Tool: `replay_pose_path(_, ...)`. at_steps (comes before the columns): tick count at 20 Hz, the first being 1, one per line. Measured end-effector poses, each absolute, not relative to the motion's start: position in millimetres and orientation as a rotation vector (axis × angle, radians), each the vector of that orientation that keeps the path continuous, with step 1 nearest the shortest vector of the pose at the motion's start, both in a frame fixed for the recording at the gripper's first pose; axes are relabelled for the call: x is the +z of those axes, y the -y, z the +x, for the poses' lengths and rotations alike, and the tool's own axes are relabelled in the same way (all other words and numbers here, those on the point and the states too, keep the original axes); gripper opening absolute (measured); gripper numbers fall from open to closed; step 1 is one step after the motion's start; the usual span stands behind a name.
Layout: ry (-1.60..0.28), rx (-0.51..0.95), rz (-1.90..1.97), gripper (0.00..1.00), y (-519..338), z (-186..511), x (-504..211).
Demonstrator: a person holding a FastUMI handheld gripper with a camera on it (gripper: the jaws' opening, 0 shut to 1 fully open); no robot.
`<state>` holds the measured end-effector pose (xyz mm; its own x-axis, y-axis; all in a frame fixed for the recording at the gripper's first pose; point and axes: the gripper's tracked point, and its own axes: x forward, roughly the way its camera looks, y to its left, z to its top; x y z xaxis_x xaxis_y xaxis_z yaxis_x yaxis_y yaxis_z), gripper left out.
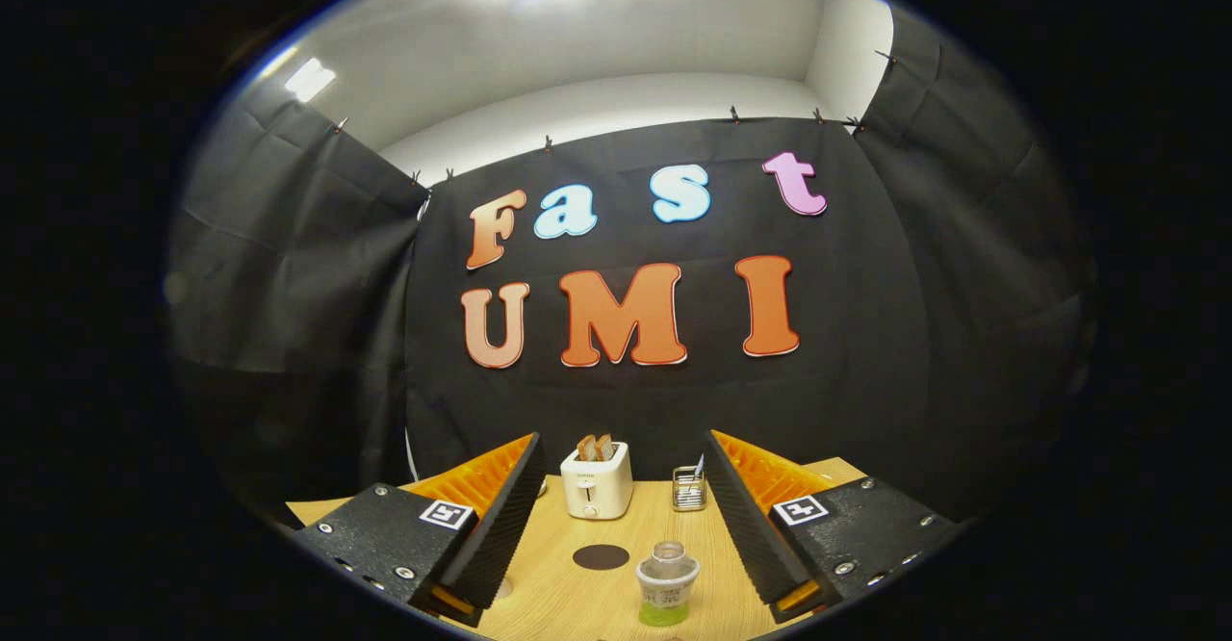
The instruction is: Take the bottle from table, then pour the juice into the cup, finally place the bottle on the coaster
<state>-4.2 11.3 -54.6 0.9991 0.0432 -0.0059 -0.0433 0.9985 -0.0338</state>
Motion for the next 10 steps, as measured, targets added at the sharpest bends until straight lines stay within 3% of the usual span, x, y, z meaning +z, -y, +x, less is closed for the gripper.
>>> replay_pose_path(5, -0.026, -0.003, -0.153, 0.97, -1.3, -4.6, -101.2)
replay_pose_path(10, -0.163, -0.083, -0.130, 0.98, 9.9, -4.5, -174.9)
